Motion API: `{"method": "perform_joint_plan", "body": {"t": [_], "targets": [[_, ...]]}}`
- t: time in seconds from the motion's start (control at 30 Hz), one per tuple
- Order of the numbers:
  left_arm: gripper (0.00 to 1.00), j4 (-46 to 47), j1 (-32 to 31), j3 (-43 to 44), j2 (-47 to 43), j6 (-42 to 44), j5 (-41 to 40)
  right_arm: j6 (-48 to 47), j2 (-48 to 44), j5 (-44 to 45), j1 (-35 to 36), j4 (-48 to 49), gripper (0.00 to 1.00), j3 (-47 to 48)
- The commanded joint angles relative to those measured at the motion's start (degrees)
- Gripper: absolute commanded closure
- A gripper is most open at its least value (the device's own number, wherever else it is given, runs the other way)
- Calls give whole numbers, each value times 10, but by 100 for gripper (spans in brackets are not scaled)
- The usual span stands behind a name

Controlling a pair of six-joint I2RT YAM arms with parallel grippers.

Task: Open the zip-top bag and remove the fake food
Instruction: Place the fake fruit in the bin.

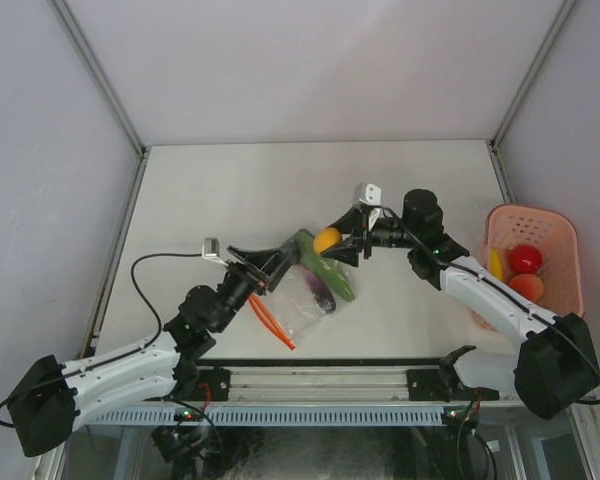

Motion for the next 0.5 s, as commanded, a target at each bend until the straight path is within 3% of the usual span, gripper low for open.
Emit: {"method": "perform_joint_plan", "body": {"t": [0.0,0.47], "targets": [[0,-48,-1,5,-30,97,-20,15,-28,-20,-28,0,94,30],[0,-229,0,45,-90,259,-17,-38,-56,-25,-103,-63,94,48]]}}
